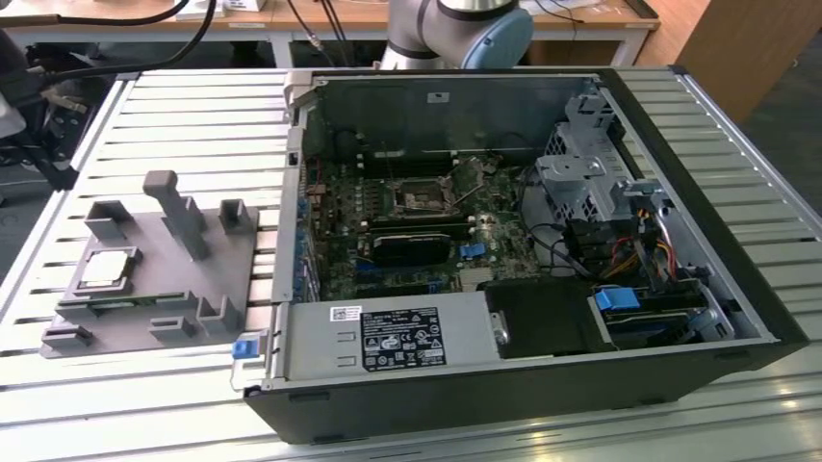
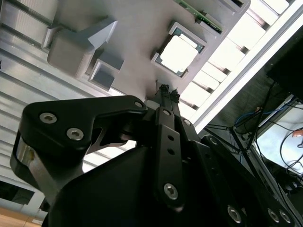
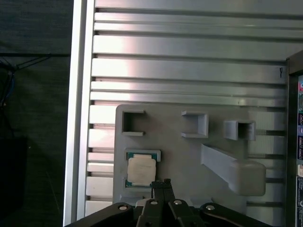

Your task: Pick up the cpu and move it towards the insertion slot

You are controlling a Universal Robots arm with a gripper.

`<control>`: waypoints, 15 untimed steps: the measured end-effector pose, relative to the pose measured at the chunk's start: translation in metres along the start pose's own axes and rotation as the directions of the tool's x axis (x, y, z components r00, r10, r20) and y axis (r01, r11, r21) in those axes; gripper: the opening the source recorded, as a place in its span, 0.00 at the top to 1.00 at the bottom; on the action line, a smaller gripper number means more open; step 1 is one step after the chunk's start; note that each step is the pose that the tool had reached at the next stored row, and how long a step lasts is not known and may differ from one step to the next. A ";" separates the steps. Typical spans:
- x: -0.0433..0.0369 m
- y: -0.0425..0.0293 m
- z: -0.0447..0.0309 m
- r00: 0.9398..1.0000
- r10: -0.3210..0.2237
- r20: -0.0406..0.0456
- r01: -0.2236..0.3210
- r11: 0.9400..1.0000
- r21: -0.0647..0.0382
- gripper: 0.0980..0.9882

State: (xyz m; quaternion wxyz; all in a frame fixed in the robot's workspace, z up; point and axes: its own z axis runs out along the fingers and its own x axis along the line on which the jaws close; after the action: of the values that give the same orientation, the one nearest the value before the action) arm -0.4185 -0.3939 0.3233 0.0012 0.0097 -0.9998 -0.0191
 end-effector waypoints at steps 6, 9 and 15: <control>0.0012 -0.0002 0.0051 1.000 0.000 0.000 0.000 1.000 0.000 0.99; 0.0013 -0.0002 0.0077 1.000 0.000 0.000 0.000 1.000 0.000 0.99; 0.0013 -0.0004 0.0118 1.000 0.000 0.000 0.000 1.000 0.000 0.99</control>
State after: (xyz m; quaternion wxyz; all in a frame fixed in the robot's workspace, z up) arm -0.4198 -0.3938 0.3114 0.0012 0.0096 -0.9998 -0.0191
